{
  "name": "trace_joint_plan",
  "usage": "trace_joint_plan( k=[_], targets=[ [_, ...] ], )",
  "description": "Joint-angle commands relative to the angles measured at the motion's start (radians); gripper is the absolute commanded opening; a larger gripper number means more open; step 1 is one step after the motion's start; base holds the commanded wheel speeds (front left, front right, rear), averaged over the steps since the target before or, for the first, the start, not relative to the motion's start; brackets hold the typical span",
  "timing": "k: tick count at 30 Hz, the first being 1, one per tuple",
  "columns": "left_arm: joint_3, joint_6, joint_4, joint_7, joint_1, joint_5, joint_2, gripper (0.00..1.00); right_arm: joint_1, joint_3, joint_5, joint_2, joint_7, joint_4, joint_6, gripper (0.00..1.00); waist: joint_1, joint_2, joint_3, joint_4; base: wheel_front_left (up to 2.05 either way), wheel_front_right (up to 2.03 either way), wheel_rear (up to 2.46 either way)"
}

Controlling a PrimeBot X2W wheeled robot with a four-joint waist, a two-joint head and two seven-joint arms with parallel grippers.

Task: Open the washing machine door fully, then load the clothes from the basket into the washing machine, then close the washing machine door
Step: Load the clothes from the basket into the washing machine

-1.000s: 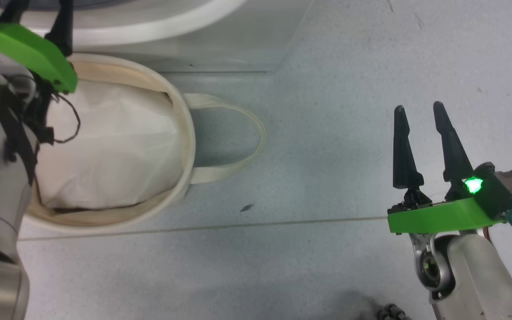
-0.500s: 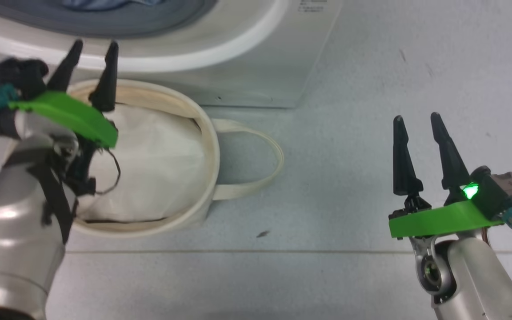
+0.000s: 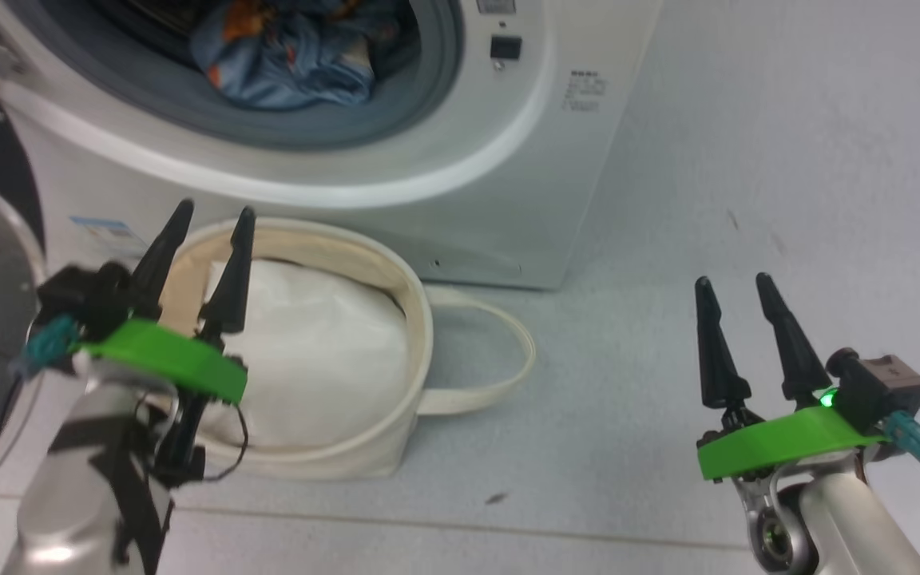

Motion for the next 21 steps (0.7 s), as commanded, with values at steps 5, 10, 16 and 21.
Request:
trace_joint_plan(
  k=[5, 10, 16, 21],
  targets=[
    [0.132, -0.005, -0.167, -0.009, 0.151, 0.081, 0.008, 1.0, 0.025, 0.045, 0.028, -0.018, -0.005, -0.013, 0.0, 1.0, 0.0002, 0.0001, -0.117, 0.043, 0.0, 0.0, 0.0],
    [0.156, -0.006, -0.244, -0.009, 0.256, 0.112, -0.003, 1.0, 0.043, 0.057, 0.052, -0.025, -0.005, -0.005, 0.0, 1.0, 0.0002, 0.0001, -0.162, 0.055, 0.0, 0.0, 0.0],
    [0.184, -0.006, -0.295, -0.009, 0.334, 0.106, -0.003, 1.0, 0.062, 0.062, 0.072, -0.04, -0.005, -0.008, 0.0, 1.0, 0.0002, 0.0001, -0.184, 0.066, 0.0, 0.0, 0.0],
    [0.202, -0.006, -0.311, -0.009, 0.345, 0.106, -0.001, 1.0, 0.067, 0.055, 0.069, -0.051, -0.005, -0.013, 0.0, 1.0, 0.0002, 0.0001, -0.19, 0.073, 0.0, 0.0, 0.0]
  ],
)
